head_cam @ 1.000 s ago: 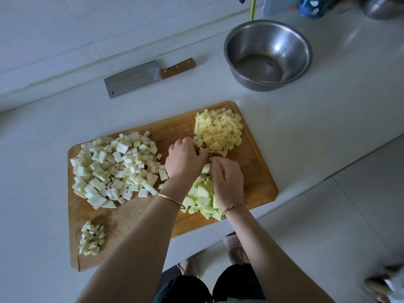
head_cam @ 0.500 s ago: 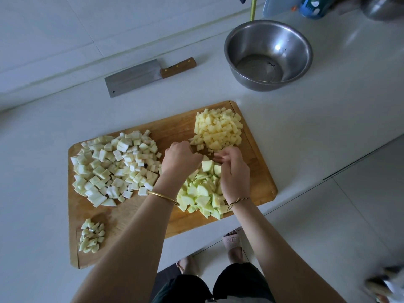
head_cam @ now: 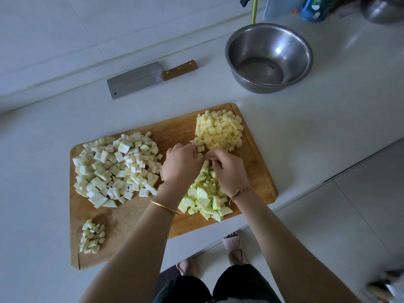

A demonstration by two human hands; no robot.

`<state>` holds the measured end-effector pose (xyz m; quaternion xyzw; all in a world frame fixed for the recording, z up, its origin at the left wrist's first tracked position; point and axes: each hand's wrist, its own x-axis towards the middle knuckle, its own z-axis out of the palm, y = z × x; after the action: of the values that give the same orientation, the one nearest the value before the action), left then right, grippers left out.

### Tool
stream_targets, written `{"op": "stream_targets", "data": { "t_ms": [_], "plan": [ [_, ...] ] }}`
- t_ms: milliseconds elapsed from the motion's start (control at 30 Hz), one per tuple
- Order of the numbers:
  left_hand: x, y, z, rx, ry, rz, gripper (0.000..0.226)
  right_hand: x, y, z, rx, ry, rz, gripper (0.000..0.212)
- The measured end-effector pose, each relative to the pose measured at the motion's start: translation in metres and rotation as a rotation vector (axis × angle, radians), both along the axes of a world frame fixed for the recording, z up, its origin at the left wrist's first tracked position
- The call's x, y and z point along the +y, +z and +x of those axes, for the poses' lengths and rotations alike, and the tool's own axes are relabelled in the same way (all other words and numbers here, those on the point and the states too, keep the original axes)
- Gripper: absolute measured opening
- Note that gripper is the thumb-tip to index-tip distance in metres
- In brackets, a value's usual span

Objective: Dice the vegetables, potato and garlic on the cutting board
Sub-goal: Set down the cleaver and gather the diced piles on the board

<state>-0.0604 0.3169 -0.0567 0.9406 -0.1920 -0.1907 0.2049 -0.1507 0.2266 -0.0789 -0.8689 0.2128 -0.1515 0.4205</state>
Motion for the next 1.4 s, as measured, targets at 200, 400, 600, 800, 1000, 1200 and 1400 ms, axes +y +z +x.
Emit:
{"op": "stream_targets", "data": {
  "t_ms": [200, 400, 600, 800, 1000, 1200, 1400],
  "plan": [
    [0.007, 0.004, 0.005, -0.048, -0.122, 0.04, 0.025, -0.004, 0.007, 0.003, 0.051, 0.052, 0.115, 0.024],
    [0.008, 0.003, 0.01, -0.033, -0.131, -0.018, 0.022, 0.0, 0.004, 0.002, -0.002, -0.034, 0.104, 0.019],
    [0.012, -0.001, 0.012, 0.088, -0.104, -0.116, 0.007, 0.002, 0.003, 0.001, 0.012, 0.006, 0.083, 0.017],
    [0.015, 0.0, 0.015, 0.11, -0.166, -0.109, 0.011, -0.007, 0.002, -0.005, -0.011, -0.058, 0.161, 0.022],
    [0.014, -0.006, 0.013, 0.17, -0.157, -0.129, 0.016, -0.01, -0.003, -0.013, -0.013, -0.099, 0.16, 0.028],
    [0.013, -0.004, 0.016, 0.145, -0.089, -0.194, 0.011, -0.013, -0.004, -0.014, -0.127, -0.126, 0.061, 0.026],
    [0.005, -0.003, 0.022, 0.073, -0.06, -0.156, 0.008, -0.032, -0.004, -0.007, -0.009, -0.038, -0.17, 0.024]
  ]
}}
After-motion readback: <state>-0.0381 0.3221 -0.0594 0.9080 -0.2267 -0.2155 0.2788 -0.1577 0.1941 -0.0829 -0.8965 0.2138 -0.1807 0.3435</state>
